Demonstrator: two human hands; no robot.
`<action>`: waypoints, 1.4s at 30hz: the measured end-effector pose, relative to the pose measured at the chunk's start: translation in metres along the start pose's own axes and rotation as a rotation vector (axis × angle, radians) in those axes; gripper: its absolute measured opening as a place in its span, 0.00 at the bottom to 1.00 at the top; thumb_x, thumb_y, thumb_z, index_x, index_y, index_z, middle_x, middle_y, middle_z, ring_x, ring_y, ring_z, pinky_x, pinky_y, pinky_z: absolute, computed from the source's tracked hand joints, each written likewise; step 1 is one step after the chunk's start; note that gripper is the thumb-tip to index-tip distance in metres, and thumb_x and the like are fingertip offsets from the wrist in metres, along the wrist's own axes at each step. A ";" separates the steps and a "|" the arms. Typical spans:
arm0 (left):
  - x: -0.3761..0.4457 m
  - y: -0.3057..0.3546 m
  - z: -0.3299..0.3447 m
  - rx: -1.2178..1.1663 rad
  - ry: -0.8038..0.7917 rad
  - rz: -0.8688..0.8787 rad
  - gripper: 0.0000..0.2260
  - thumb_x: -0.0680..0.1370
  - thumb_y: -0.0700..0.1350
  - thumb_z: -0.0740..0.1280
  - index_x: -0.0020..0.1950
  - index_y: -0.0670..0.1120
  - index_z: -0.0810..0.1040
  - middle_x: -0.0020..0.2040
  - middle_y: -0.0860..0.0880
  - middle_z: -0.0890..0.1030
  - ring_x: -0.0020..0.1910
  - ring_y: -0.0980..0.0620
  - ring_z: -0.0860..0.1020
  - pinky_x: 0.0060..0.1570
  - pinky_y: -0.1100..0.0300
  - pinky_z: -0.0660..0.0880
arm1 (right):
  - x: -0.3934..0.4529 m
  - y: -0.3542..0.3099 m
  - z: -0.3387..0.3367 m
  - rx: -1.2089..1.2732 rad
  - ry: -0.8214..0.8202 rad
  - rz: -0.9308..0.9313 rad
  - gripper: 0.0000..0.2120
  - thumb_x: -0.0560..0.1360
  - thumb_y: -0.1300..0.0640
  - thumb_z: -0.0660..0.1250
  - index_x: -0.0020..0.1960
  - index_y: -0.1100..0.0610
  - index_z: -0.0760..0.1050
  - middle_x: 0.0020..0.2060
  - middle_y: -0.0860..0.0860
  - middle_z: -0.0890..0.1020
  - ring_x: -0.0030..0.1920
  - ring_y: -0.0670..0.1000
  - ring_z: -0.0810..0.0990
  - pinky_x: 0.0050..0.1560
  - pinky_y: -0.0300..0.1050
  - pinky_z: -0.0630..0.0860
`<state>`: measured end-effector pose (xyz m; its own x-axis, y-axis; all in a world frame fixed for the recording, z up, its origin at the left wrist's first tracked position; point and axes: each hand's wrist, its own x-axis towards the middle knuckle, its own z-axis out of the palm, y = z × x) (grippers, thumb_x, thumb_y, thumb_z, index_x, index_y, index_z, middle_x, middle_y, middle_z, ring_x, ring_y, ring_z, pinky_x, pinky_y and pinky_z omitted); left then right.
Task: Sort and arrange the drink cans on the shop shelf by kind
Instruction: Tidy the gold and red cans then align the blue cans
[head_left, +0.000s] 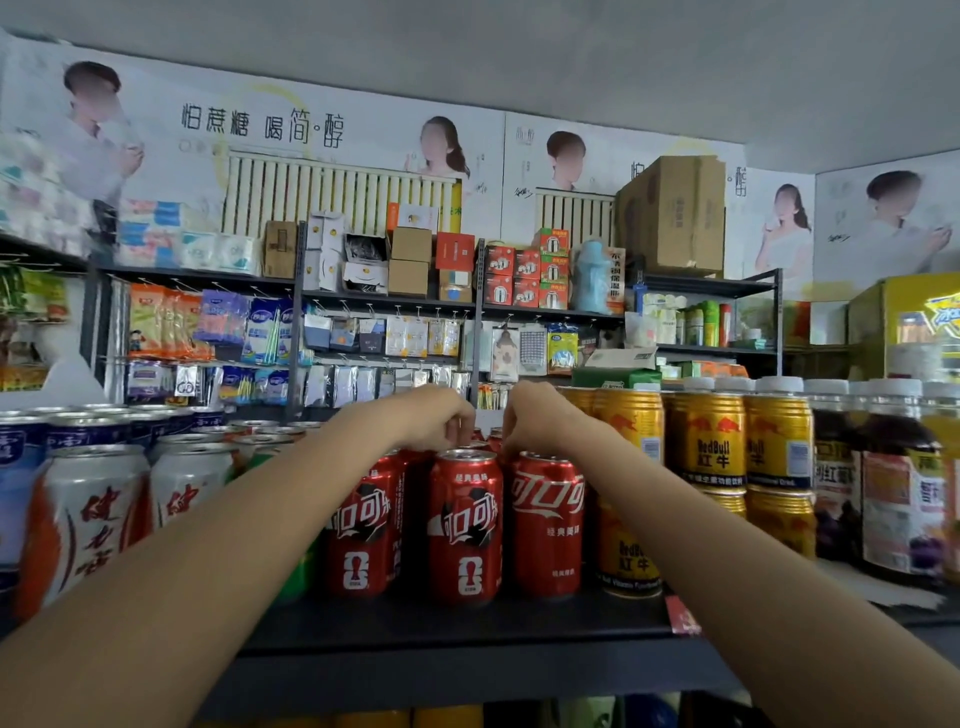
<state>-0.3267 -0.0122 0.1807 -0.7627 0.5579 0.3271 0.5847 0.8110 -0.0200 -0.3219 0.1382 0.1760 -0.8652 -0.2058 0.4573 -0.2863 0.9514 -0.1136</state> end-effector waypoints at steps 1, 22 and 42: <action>-0.002 0.000 -0.001 -0.004 0.014 -0.001 0.06 0.75 0.36 0.65 0.47 0.46 0.77 0.46 0.50 0.77 0.48 0.51 0.76 0.53 0.55 0.75 | -0.005 0.001 -0.004 0.031 -0.033 -0.030 0.06 0.72 0.63 0.69 0.49 0.63 0.78 0.48 0.56 0.82 0.47 0.52 0.79 0.49 0.42 0.77; -0.068 0.033 0.031 0.077 0.127 0.022 0.40 0.68 0.56 0.73 0.74 0.50 0.56 0.73 0.52 0.62 0.71 0.53 0.61 0.68 0.58 0.59 | -0.107 0.013 0.011 -0.072 0.150 -0.174 0.31 0.72 0.58 0.70 0.72 0.55 0.62 0.67 0.50 0.70 0.66 0.52 0.65 0.66 0.45 0.63; -0.109 0.003 0.027 -0.110 0.276 -0.185 0.24 0.72 0.44 0.71 0.65 0.50 0.69 0.65 0.49 0.72 0.63 0.50 0.71 0.61 0.51 0.71 | -0.120 0.005 0.045 0.295 0.284 -0.048 0.34 0.70 0.62 0.72 0.71 0.53 0.60 0.70 0.50 0.63 0.66 0.54 0.70 0.63 0.49 0.72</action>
<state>-0.2489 -0.0663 0.1198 -0.7641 0.3224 0.5588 0.4811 0.8619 0.1605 -0.2376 0.1574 0.0807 -0.7118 -0.1379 0.6887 -0.4654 0.8270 -0.3154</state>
